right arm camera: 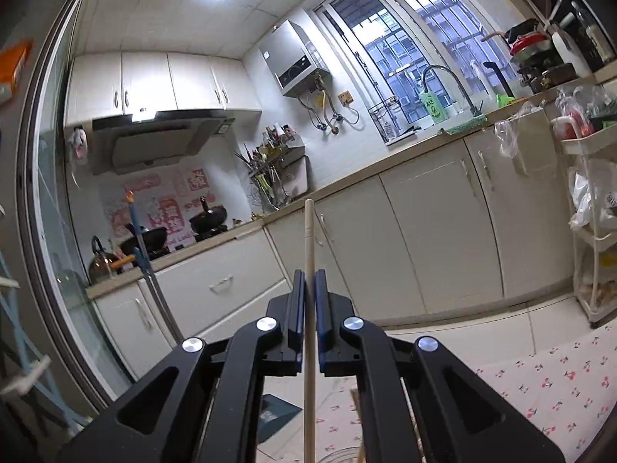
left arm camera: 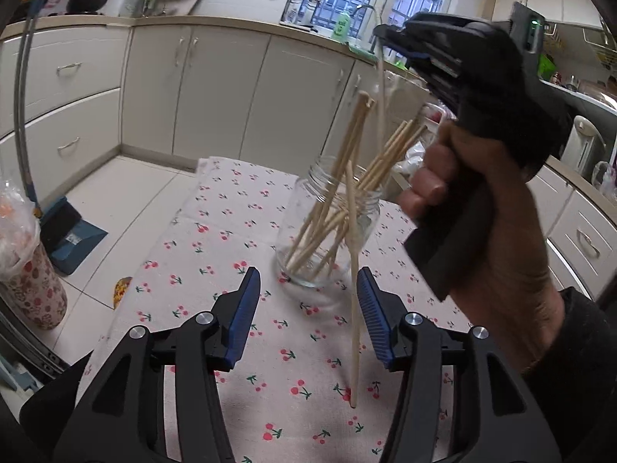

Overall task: Organize utensils
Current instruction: 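Lower the right tool's chopstick into the jar and open the right tool, then lower the left tool's chopstick into the jar and open the left tool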

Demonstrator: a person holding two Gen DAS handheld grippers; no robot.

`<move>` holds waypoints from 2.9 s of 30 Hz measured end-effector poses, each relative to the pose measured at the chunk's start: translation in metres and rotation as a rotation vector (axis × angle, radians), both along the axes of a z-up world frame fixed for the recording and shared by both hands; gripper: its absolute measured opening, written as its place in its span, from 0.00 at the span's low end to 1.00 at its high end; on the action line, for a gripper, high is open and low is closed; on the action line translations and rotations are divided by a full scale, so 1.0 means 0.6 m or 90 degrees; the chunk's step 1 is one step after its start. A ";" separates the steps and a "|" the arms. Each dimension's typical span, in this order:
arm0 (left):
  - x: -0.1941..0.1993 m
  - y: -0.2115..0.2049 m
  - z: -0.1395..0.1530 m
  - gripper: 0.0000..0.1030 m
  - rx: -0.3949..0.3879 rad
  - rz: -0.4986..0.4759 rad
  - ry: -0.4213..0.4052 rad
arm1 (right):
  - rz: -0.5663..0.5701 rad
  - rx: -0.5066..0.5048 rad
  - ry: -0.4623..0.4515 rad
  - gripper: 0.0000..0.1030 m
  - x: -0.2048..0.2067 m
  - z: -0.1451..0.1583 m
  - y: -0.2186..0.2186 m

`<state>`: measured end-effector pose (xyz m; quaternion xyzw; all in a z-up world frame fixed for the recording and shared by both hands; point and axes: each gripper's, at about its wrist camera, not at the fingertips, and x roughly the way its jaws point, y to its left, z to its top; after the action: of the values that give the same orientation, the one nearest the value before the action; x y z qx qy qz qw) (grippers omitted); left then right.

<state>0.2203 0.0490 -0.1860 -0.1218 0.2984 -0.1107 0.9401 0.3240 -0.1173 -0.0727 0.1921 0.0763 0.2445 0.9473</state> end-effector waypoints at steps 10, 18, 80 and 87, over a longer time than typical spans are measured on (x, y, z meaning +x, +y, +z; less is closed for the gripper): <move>0.034 -0.009 -0.007 0.53 -0.006 -0.027 0.026 | -0.016 -0.066 -0.013 0.06 -0.020 -0.037 0.010; 0.061 -0.023 -0.008 0.55 -0.010 -0.039 0.036 | -0.032 -0.023 -0.012 0.06 0.006 -0.025 -0.006; 0.104 -0.082 0.235 0.05 0.030 0.004 -0.247 | -0.100 0.084 0.192 0.56 -0.167 -0.067 -0.296; 0.147 -0.103 0.221 0.05 0.078 0.031 -0.238 | -0.093 0.093 0.202 0.56 -0.164 -0.073 -0.296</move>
<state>0.3082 -0.0126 -0.0532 -0.0486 0.1217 -0.0902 0.9873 0.2255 -0.2948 -0.1164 0.3018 0.1925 0.1471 0.9221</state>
